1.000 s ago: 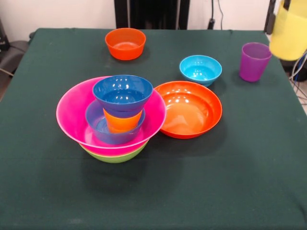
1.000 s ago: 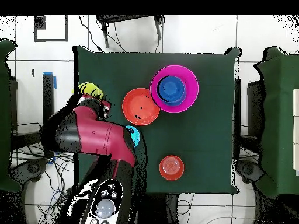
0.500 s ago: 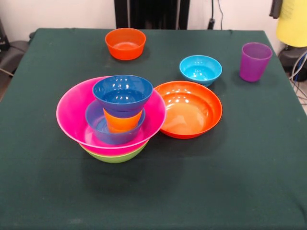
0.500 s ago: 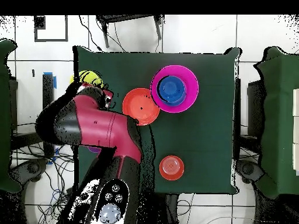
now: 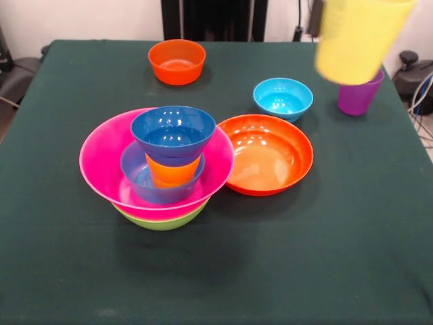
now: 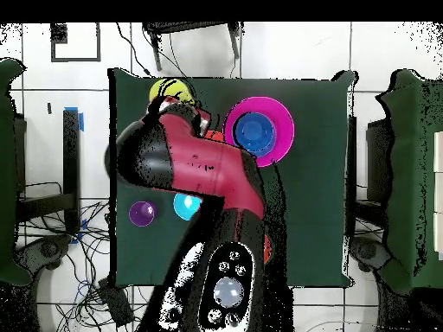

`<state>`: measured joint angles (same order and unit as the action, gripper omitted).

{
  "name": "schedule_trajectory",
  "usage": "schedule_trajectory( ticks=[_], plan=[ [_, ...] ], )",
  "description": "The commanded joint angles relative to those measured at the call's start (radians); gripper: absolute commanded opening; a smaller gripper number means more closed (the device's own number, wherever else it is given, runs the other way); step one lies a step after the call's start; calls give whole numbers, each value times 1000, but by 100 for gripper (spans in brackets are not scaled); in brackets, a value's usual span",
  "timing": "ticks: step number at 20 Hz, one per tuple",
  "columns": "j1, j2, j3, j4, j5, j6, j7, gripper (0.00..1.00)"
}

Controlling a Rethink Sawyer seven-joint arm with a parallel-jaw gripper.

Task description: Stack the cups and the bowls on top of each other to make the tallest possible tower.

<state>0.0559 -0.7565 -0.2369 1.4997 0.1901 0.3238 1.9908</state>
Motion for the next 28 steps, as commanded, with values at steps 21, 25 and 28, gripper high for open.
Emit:
schedule_trajectory(
  ticks=[21,25,28],
  plan=[
    [-185,95,303,5,-319,-38,-66,0],
    [-185,86,307,4,-332,-31,-46,0],
    [-184,65,309,12,-331,-2,-37,0]
  ],
)
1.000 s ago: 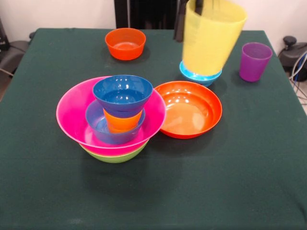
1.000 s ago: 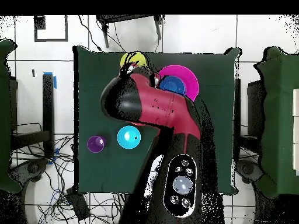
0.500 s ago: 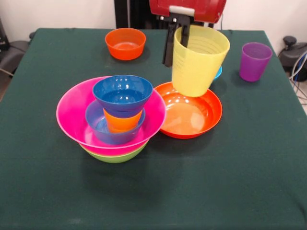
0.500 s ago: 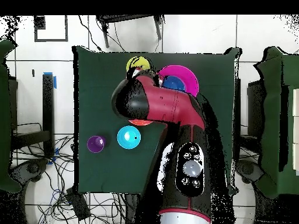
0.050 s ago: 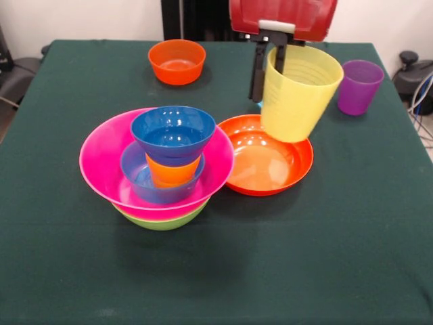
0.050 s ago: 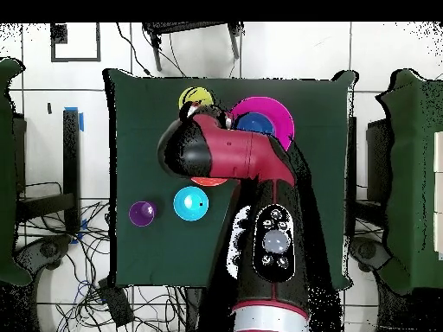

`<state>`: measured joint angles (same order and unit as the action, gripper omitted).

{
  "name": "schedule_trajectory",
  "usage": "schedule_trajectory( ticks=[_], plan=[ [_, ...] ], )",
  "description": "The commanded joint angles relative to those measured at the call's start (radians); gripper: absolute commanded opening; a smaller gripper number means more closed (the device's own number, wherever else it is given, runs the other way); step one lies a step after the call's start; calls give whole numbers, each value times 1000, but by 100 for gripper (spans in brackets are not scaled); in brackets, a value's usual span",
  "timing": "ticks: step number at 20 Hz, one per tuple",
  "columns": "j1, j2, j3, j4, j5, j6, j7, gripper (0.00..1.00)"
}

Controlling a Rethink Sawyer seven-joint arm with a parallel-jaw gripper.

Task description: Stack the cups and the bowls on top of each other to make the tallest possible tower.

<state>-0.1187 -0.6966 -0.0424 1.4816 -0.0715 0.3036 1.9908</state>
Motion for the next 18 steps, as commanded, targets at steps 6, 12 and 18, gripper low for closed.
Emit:
schedule_trajectory(
  ticks=[6,12,18],
  plan=[
    [-9,-38,106,53,-80,76,-56,0],
    [-65,-47,158,79,-87,68,-100,0],
    [-93,-61,185,84,-95,93,-117,0]
  ],
)
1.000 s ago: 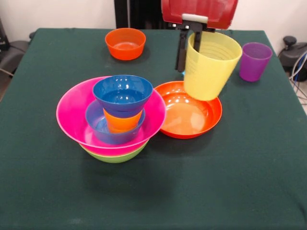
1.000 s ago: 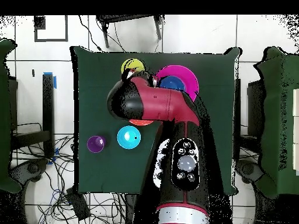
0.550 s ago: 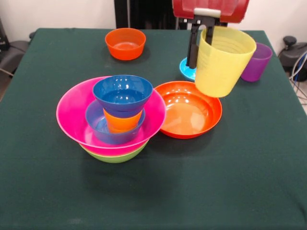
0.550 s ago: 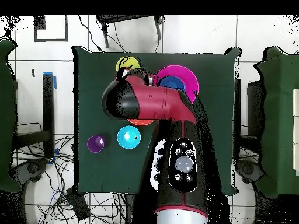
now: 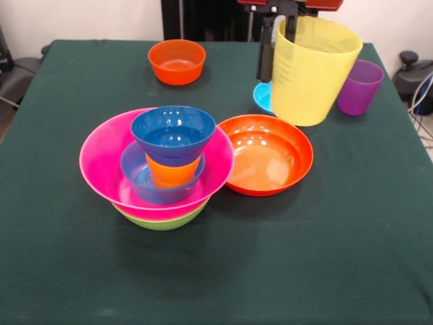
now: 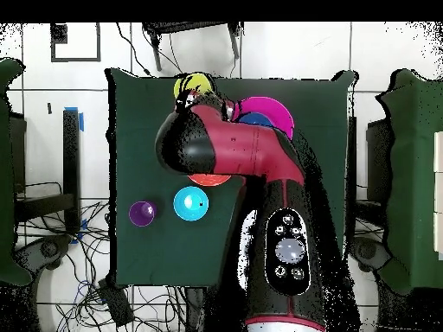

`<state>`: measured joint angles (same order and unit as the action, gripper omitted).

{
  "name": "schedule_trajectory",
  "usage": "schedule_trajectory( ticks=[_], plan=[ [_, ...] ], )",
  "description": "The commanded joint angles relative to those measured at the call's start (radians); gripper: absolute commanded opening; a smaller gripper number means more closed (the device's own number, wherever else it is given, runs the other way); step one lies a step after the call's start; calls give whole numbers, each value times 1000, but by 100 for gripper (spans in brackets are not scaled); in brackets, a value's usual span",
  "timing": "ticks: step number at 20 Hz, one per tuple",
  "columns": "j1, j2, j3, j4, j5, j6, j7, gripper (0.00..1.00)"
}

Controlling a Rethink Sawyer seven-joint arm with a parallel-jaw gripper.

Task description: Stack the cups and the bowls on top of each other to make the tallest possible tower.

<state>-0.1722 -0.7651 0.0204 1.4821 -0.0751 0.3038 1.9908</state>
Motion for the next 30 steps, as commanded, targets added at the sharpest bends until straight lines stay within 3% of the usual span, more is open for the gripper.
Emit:
schedule_trajectory(
  ticks=[1,30],
  plan=[
    [-43,6,125,86,-95,92,-118,0],
    [-122,-5,196,91,-136,135,-188,0]
  ],
)
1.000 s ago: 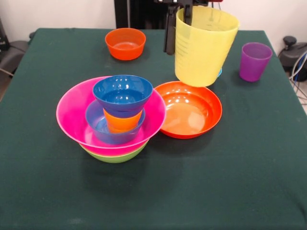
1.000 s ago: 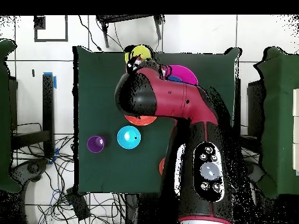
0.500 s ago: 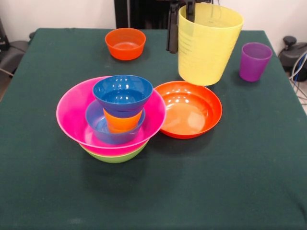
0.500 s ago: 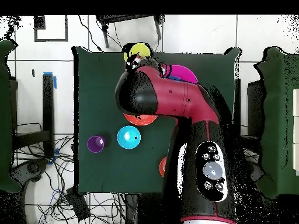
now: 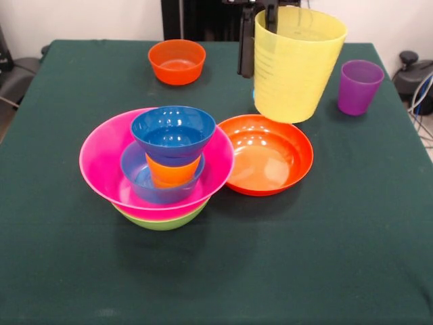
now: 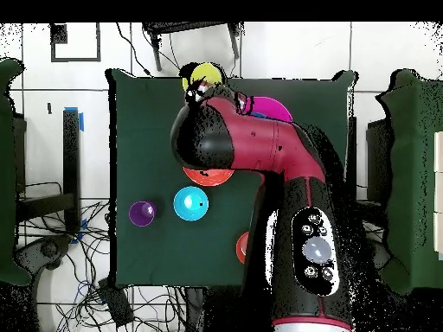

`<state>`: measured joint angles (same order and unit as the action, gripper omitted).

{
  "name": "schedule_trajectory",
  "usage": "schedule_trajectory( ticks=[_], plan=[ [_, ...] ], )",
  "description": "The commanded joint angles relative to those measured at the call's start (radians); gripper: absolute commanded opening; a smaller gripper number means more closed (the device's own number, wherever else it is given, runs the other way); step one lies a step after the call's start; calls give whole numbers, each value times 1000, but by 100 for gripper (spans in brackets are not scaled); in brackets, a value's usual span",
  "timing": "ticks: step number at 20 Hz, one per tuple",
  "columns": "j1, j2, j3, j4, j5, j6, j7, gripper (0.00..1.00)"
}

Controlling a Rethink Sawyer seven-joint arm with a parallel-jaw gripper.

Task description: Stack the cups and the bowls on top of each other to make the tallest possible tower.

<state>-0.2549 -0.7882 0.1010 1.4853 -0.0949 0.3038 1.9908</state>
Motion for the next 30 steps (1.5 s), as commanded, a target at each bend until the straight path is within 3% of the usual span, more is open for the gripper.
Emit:
schedule_trajectory(
  ticks=[1,19,30],
  plan=[
    [-43,16,120,91,-120,137,-188,0],
    [-119,10,205,110,-197,140,-165,0],
    [-208,-52,288,190,-209,168,-192,0]
  ],
)
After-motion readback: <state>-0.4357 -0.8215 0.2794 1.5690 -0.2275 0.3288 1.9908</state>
